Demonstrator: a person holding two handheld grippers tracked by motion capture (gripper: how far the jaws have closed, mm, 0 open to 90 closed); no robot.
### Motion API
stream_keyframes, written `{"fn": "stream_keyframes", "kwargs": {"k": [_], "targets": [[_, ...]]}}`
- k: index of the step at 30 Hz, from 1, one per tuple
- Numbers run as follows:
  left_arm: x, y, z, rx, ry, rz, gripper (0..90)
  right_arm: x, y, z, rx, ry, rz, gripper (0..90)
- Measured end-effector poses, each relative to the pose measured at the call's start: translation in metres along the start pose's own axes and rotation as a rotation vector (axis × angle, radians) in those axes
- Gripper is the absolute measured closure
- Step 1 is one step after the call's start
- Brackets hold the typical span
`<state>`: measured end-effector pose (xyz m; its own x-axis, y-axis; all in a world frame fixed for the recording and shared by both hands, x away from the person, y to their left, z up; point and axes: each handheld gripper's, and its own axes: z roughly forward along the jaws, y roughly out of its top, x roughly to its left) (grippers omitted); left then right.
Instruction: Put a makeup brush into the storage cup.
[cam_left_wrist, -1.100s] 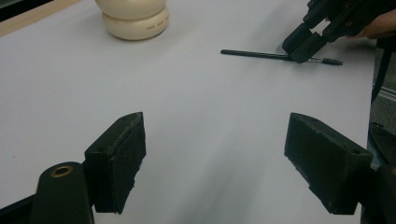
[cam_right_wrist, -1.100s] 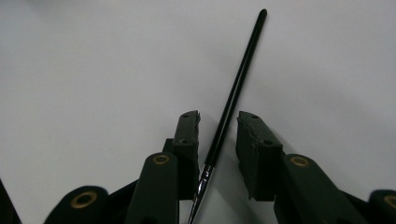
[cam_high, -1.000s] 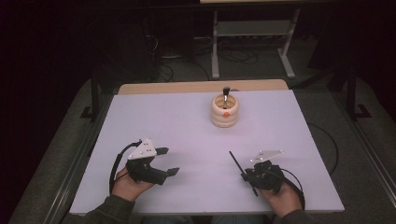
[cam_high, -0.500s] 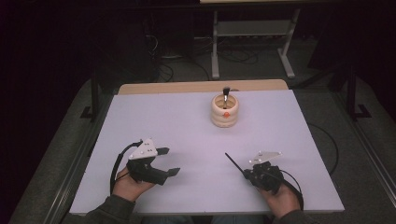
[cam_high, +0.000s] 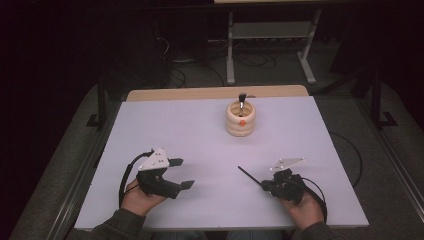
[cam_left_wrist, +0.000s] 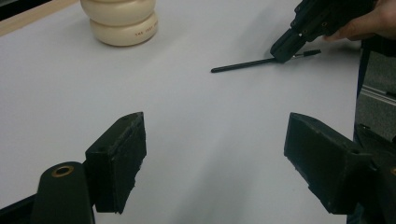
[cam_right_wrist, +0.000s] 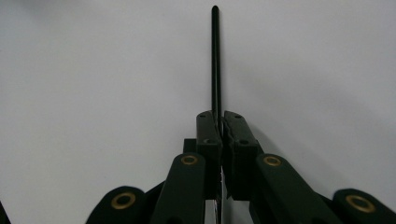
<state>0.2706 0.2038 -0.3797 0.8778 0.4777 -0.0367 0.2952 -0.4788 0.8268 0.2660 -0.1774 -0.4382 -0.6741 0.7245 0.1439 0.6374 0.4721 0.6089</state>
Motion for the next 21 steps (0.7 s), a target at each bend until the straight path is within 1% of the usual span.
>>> {"fn": "stream_keyframes", "kwargs": {"k": [1, 3, 6, 9, 11, 14, 16, 17, 18, 19, 21], "targets": [[0.0, 0.0, 0.0, -0.001, 0.0, 0.002, 20.6, 0.0, 0.0, -0.001, -0.005, 0.004, 0.001, 85.8], [-0.001, 0.001, 0.0, -0.012, -0.006, -0.012, 20.6, -0.001, 0.001, -0.002, -0.011, 0.014, 0.001, 85.7], [-0.002, 0.002, 0.0, -0.015, -0.008, -0.008, 20.8, -0.002, 0.003, -0.003, -0.004, 0.021, -0.013, 85.8], [-0.002, 0.002, 0.001, -0.007, -0.01, -0.002, 21.1, -0.002, 0.004, -0.002, 0.004, 0.032, -0.01, 85.8], [-0.003, 0.002, 0.002, -0.003, -0.013, -0.004, 21.1, -0.003, 0.004, -0.003, 0.002, 0.04, -0.008, 85.8], [-0.003, 0.004, 0.003, -0.001, -0.019, 0.004, 21.4, -0.004, 0.004, -0.005, -0.008, 0.049, -0.013, 85.8], [-0.004, 0.005, 0.004, 0.003, -0.022, 0.005, 21.5, -0.005, 0.005, -0.009, -0.018, 0.064, -0.011, 85.8], [-0.004, 0.005, 0.005, 0.001, -0.023, 0.008, 21.5, -0.005, 0.006, -0.01, -0.023, 0.067, -0.017, 85.8], [-0.005, 0.005, 0.006, -0.003, -0.025, 0.0, 21.5, -0.005, 0.007, -0.012, -0.029, 0.069, -0.021, 85.8], [-0.005, 0.006, 0.006, 0.003, -0.026, 0.013, 21.5, -0.004, 0.008, -0.014, -0.033, 0.07, -0.026, 85.9], [-0.006, 0.006, 0.007, 0.004, -0.031, 0.007, 21.6, -0.002, 0.01, -0.016, -0.034, 0.074, -0.039, 85.8]]}}
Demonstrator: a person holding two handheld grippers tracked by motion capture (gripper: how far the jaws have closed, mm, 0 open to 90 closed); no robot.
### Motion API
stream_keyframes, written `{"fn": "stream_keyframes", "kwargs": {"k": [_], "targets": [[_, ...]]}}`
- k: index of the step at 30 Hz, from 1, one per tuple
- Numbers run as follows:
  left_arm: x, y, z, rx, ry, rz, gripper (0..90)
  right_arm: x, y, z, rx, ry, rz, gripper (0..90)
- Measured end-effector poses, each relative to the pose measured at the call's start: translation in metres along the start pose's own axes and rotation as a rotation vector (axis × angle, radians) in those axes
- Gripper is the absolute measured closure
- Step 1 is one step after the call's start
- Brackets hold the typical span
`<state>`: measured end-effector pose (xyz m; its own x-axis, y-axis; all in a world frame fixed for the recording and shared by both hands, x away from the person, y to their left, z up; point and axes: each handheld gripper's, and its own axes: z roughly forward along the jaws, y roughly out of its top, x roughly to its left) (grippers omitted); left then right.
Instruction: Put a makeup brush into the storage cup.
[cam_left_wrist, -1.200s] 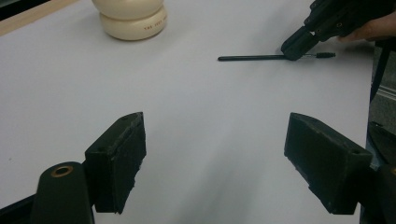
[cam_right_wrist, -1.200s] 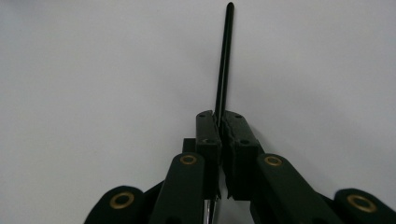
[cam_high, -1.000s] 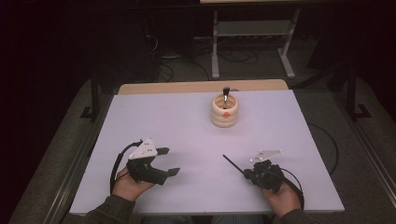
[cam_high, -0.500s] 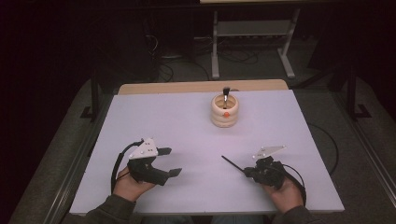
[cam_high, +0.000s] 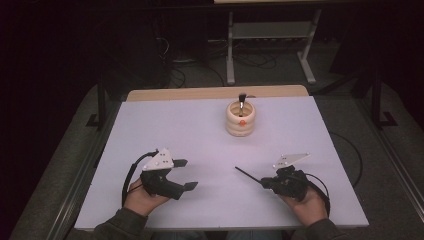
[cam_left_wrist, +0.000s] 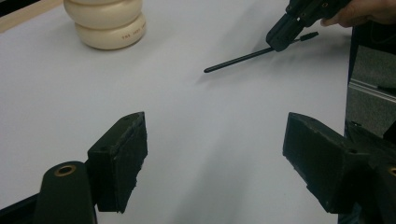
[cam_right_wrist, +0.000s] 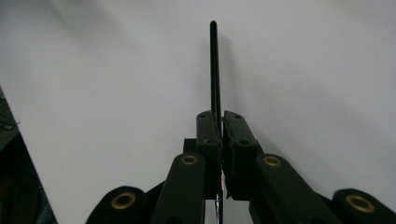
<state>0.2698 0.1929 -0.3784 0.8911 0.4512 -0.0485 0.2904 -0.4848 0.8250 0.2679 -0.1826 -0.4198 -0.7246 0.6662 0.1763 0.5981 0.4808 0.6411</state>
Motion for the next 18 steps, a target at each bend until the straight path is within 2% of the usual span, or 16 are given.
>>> {"fn": "stream_keyframes", "kwargs": {"k": [8, 10, 13, 14, 18], "targets": [[-0.001, 0.002, 0.003, 0.01, -0.017, 0.017, 22.8, 0.005, 0.01, -0.006, -0.026, 0.048, -0.047, 85.8], [-0.001, 0.002, 0.004, 0.017, -0.02, 0.019, 23.3, 0.007, 0.014, -0.008, -0.029, 0.057, -0.078, 85.8], [-0.001, 0.003, 0.004, 0.022, -0.028, 0.033, 24.3, 0.012, 0.02, -0.012, -0.028, 0.076, -0.102, 85.8], [-0.003, 0.004, 0.005, 0.021, -0.031, 0.026, 24.7, 0.013, 0.021, -0.012, -0.025, 0.086, -0.11, 85.8], [-0.004, 0.009, 0.007, 0.031, -0.042, 0.056, 25.8, 0.02, 0.029, -0.018, -0.033, 0.114, -0.152, 85.8]]}}
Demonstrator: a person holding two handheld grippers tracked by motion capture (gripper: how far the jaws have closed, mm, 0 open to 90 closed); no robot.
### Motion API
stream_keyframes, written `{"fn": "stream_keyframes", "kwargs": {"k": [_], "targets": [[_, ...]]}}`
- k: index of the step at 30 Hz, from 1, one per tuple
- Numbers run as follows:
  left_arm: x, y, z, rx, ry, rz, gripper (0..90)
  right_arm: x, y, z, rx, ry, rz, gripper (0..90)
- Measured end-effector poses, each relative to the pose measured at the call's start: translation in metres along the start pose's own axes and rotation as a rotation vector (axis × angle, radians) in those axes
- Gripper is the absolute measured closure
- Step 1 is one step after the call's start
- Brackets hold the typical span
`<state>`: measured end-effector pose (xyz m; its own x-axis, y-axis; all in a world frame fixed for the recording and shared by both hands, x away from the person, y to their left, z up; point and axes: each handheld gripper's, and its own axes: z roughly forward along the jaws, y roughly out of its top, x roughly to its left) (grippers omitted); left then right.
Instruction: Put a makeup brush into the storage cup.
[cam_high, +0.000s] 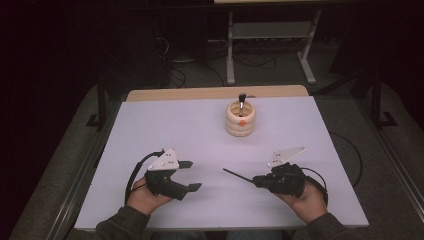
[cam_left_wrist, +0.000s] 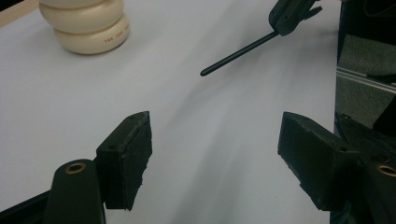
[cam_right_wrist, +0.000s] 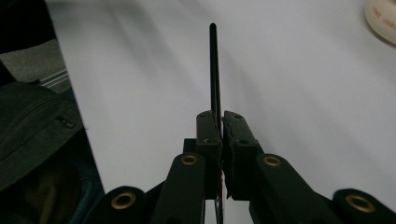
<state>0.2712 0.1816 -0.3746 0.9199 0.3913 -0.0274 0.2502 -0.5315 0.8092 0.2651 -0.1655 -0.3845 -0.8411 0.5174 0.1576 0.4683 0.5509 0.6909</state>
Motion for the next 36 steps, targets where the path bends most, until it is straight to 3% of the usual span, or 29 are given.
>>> {"fn": "stream_keyframes", "kwargs": {"k": [14, 21, 23, 26, 32, 36], "targets": [[-0.005, 0.022, 0.004, 0.063, -0.073, 0.092, 33.5, 0.016, 0.025, 0.001, 0.028, 0.102, -0.089, 85.8], [-0.005, 0.027, 0.008, 0.09, -0.134, 0.133, 37.6, 0.022, 0.036, 0.008, 0.067, 0.127, -0.185, 85.7], [-0.006, 0.028, 0.009, 0.084, -0.15, 0.126, 39.9, 0.026, 0.041, 0.009, 0.074, 0.139, -0.205, 85.7], [-0.007, 0.03, 0.009, 0.095, -0.172, 0.15, 42.8, 0.03, 0.046, 0.009, 0.073, 0.151, -0.213, 85.7], [-0.011, 0.035, 0.014, 0.149, -0.218, 0.194, 48.7, 0.036, 0.054, 0.012, 0.082, 0.166, -0.245, 85.7], [-0.012, 0.034, 0.017, 0.191, -0.268, 0.189, 51.8, 0.04, 0.057, 0.015, 0.089, 0.182, -0.271, 85.7]]}}
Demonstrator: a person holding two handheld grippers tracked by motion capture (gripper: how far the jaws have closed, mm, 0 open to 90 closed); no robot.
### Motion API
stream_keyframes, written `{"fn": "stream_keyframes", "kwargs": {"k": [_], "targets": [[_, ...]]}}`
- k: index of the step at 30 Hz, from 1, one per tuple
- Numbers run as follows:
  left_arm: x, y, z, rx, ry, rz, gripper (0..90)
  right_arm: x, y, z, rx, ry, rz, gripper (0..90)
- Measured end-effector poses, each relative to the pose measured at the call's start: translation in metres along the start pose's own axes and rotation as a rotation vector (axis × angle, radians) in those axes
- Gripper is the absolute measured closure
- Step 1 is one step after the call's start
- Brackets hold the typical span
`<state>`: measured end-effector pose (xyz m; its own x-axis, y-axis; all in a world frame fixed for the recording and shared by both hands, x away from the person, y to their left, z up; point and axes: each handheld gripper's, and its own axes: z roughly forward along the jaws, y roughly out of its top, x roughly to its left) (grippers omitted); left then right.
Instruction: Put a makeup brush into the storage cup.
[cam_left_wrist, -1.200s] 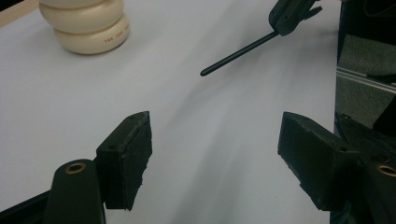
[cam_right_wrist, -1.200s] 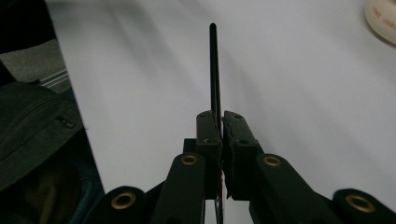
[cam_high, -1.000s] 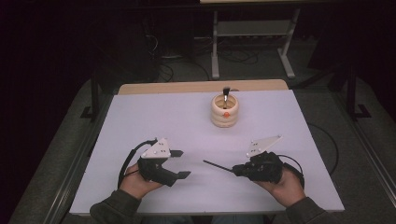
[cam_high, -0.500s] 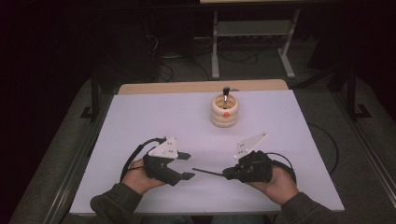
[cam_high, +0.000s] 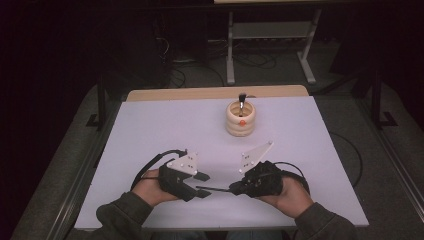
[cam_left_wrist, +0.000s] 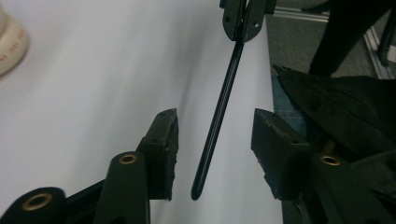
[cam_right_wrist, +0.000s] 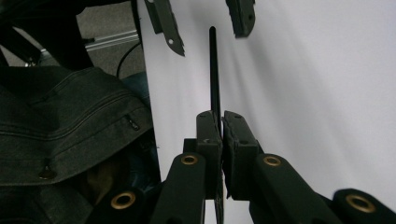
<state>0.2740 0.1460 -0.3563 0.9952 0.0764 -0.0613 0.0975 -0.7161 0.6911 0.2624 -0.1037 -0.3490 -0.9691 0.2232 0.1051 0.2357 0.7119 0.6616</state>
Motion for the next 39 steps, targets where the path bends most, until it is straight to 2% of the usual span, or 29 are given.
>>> {"fn": "stream_keyframes", "kwargs": {"k": [7, 12, 20, 25, 29, 32, 35, 36, 39], "targets": [[-0.001, 0.0, 0.004, 0.024, -0.016, 0.015, 59.4, 0.003, 0.003, 0.002, 0.007, 0.012, -0.019, 85.7], [-0.002, 0.001, 0.008, 0.067, -0.041, 0.036, 65.6, 0.005, 0.005, 0.004, 0.013, 0.02, -0.026, 85.7], [-0.002, 0.001, 0.012, 0.084, -0.057, 0.045, 72.4, 0.006, 0.008, 0.006, 0.017, 0.023, -0.041, 85.7], [-0.003, 0.001, 0.013, 0.096, -0.069, 0.06, 82.2, 0.006, 0.009, 0.008, 0.026, 0.034, -0.05, 85.7], [-0.006, 0.001, 0.014, 0.108, -0.078, 0.091, 84.6, 0.007, 0.01, 0.009, 0.025, 0.043, -0.057, 85.7], [-0.007, 0.0, 0.014, 0.102, -0.076, 0.097, 85.3, 0.007, 0.009, 0.008, 0.018, 0.049, -0.069, 85.3], [-0.008, 0.0, 0.012, 0.1, -0.073, 0.099, 85.6, 0.004, 0.008, 0.006, -0.007, 0.054, -0.057, 81.2], [-0.008, 0.0, 0.012, 0.097, -0.07, 0.098, 85.6, 0.002, 0.007, 0.005, -0.026, 0.051, -0.047, 72.7], [-0.008, -0.003, 0.011, 0.082, -0.058, 0.093, 85.6, -0.004, 0.002, -0.001, -0.081, 0.06, 0.021, 63.9]]}}
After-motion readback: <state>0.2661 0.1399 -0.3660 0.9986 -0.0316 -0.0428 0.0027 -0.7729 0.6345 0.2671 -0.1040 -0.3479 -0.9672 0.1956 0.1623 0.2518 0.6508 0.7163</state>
